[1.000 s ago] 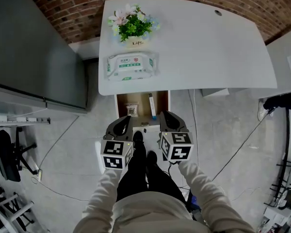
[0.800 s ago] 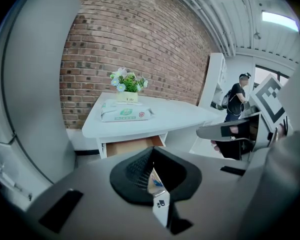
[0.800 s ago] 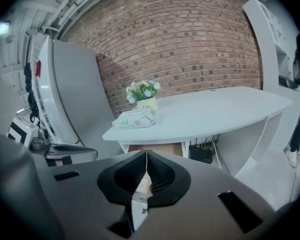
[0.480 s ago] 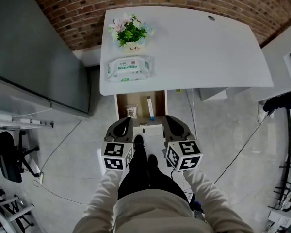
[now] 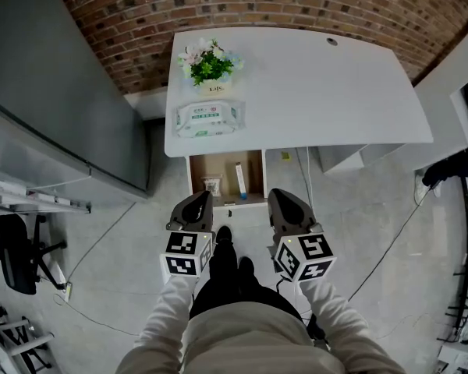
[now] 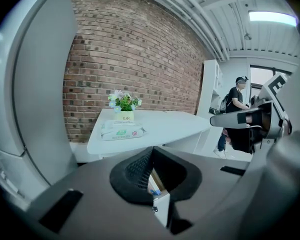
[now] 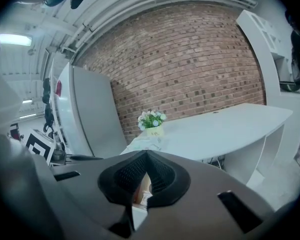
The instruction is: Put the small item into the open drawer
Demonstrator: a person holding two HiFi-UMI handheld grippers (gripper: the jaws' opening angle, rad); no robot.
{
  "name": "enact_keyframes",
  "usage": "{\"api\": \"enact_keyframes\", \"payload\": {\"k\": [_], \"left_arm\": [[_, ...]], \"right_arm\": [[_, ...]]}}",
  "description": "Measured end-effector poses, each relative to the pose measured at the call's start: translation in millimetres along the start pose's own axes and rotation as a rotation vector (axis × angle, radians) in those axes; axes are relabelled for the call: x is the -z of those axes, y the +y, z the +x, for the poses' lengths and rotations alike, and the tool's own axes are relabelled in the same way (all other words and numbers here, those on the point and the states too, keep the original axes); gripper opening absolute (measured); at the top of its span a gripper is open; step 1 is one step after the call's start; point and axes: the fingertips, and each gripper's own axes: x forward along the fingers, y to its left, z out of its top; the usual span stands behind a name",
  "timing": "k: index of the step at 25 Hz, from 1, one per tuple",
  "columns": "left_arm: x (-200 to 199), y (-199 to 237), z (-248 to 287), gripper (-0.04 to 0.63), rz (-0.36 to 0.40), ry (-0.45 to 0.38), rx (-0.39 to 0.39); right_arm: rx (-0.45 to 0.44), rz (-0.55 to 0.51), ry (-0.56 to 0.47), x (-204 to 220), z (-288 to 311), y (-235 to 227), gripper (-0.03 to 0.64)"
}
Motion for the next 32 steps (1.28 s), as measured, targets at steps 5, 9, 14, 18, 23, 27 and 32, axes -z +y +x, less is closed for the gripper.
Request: {"api": "enact_keyframes", "payload": {"k": [5, 9, 14, 18, 23, 27, 32], "left_arm": [[-9, -5, -14, 0.017, 0.008, -0.018, -0.006], [-15, -8, -21, 0.017, 0.013, -0.033, -0.01], [-17, -9, -24, 0.017, 0.012, -0.041, -0.017], [-17, -6, -24, 0.017, 0.01, -0.044, -0.022], [-19, -3, -24, 0.017, 0.001, -0.048, -0.029], [-20, 0, -24, 0.017, -0.003, -0.05, -0.03], [-25, 4, -23, 0.017, -0.006, -0.058, -0.028]], "right_arm": [[-0.012, -0.012, -0.03, -9, -16, 2, 0.028], [-0.009, -0.016, -0.033, -9, -24, 0, 0.026], [-0.005, -0.032, -0.026, -7, -26, -1, 0.026], [-0.008, -0.043, -0.024, -8, -24, 1, 0.026], [-0.016, -0.064, -0.022, -11, -20, 3, 0.026], [-0.015, -0.074, -0.033, -15, -17, 5, 0.026], [-0.012, -0.079, -0.039, -21, -14, 3, 0.026]]}}
